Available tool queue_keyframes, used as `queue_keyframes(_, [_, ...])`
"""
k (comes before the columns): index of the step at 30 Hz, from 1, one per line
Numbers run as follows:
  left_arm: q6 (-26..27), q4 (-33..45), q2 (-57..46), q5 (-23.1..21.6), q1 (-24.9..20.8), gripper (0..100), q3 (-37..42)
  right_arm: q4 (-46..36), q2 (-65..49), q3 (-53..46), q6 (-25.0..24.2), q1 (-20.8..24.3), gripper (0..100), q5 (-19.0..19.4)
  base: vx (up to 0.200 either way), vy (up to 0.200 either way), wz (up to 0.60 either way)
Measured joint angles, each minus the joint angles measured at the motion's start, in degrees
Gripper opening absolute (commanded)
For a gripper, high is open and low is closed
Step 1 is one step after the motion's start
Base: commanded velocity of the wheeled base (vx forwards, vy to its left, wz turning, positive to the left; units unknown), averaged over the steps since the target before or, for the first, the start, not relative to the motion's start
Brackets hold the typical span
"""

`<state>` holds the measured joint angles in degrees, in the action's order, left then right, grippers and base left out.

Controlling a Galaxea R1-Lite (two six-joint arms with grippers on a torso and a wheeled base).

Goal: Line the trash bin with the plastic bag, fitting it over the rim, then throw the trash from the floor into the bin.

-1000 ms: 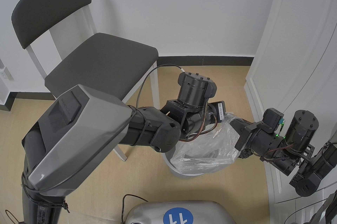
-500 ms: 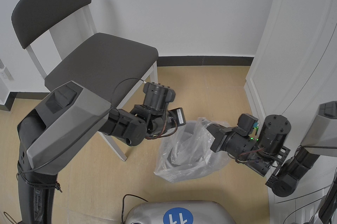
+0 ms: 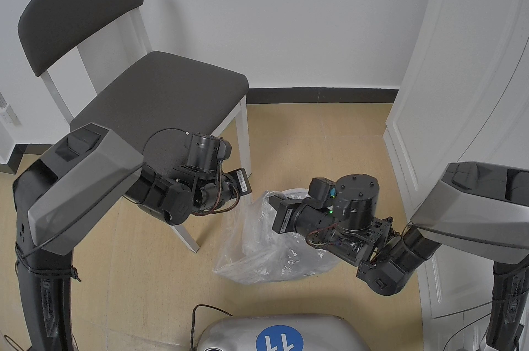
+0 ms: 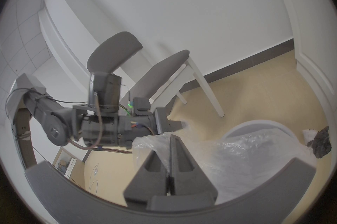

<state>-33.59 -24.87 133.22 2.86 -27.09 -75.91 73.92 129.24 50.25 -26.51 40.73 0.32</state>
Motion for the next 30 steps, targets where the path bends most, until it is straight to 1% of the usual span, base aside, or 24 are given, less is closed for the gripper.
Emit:
queue_keyframes(4, [0.1, -2.0, -3.1, -0.4, 0.4, 0, 2.5, -1.2, 1.6, 2.6, -2.1, 0.0, 0, 0.1, 0.0, 0.0, 0.0])
queue_keyframes(7, [0.1, -2.5, -5.2, -1.0, 0.2, 0, 3.2, -1.2, 2.3, 3.4, -3.3, -1.1, 0, 0.4, 0.0, 0.0, 0.0])
queue_keyframes(13, [0.1, -2.4, -8.4, -1.2, -0.5, 0, 3.3, -1.0, 3.9, 4.3, -5.1, -5.3, 0, 2.9, 0.0, 0.0, 0.0])
queue_keyframes(19, [0.2, -2.5, -9.7, -1.1, -1.8, 0, 3.4, 0.6, 6.7, 5.6, -6.7, -10.3, 0, 3.6, 0.0, 0.0, 0.0])
queue_keyframes(24, [0.1, -3.0, -9.3, -0.8, -2.9, 0, 3.1, 2.0, 10.2, 7.6, -7.8, -13.9, 0, 5.0, 0.0, 0.0, 0.0])
queue_keyframes(30, [0.1, -4.9, -8.4, -0.6, -3.6, 0, 2.7, 1.9, 13.8, 11.8, -8.0, -15.7, 0, 6.2, 0.0, 0.0, 0.0])
